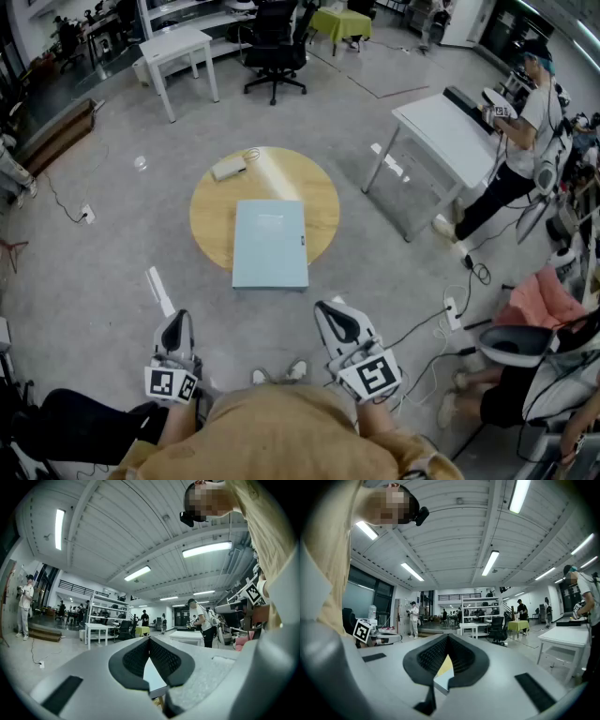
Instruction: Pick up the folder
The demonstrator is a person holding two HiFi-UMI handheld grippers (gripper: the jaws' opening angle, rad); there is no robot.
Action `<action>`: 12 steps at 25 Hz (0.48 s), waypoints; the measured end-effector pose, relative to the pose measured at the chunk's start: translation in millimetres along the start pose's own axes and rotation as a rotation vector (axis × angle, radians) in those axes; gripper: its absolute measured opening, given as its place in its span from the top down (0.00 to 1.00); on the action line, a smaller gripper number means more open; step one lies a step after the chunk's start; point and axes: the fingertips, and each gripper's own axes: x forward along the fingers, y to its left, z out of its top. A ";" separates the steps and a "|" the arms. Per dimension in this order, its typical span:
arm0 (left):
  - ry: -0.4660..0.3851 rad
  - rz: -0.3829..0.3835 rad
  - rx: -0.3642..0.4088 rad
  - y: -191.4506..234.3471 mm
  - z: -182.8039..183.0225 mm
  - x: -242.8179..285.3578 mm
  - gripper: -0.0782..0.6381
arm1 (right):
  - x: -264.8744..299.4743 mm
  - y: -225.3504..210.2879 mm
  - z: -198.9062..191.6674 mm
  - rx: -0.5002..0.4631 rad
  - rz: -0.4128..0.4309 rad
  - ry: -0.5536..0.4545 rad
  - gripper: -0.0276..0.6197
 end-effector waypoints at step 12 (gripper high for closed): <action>0.008 0.022 -0.008 -14.6 -5.2 0.7 0.89 | -2.2 -3.9 -1.0 -0.009 0.052 -0.017 0.96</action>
